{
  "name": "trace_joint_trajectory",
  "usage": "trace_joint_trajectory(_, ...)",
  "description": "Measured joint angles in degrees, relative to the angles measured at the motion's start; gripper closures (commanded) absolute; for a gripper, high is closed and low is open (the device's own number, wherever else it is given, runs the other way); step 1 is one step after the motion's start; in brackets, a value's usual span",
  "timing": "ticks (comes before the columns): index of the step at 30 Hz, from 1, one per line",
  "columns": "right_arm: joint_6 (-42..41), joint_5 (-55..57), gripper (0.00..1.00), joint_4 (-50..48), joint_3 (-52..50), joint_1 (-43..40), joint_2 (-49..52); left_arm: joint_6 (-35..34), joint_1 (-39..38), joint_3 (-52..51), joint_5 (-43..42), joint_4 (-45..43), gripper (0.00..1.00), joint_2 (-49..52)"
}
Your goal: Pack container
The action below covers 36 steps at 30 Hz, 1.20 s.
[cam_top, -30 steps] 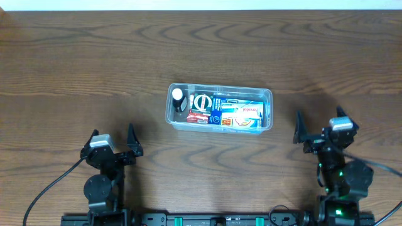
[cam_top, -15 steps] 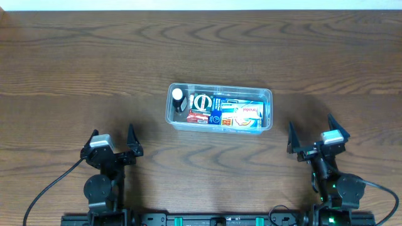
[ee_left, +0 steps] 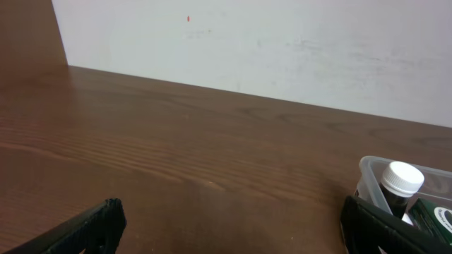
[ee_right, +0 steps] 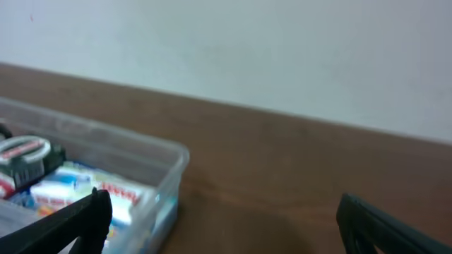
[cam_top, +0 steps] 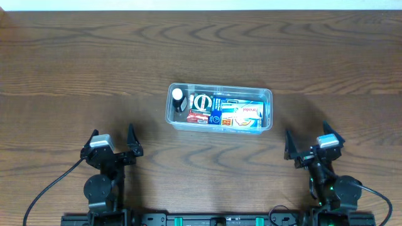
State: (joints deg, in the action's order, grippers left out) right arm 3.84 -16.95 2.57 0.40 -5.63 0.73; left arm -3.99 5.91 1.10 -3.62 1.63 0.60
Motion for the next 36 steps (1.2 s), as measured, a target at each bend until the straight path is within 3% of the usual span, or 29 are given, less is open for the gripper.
trace_joint_trajectory(36,-0.02,1.31,0.01,0.02,0.0,0.0,-0.04,0.0,0.0,0.0,0.0,0.0,0.02,0.0)
